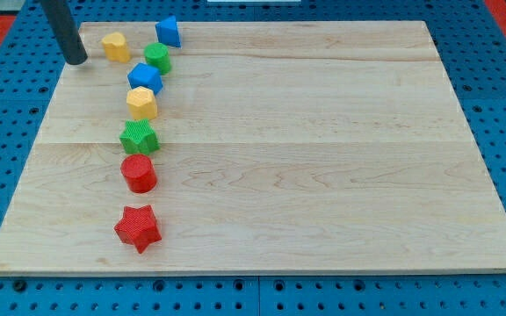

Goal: Push the yellow heart between green circle and blue triangle

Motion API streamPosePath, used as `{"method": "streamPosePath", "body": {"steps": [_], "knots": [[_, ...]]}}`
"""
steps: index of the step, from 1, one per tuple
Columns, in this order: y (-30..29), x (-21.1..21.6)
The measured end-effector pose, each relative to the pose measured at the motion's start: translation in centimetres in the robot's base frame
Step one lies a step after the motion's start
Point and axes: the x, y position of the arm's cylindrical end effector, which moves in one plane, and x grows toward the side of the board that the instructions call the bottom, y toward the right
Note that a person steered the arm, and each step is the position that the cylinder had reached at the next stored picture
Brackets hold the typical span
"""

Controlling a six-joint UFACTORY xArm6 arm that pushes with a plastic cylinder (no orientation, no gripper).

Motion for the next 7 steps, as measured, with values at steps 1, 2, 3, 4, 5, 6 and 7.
{"method": "streamPosePath", "body": {"steps": [1,2,3,4,5,6,7], "knots": [[0.2,0.0],[0.6,-0.2],[1.9,-0.4],[2.4,-2.5],[3.1,-3.2],[3.2,-3.2],[3.7,-3.2]]}}
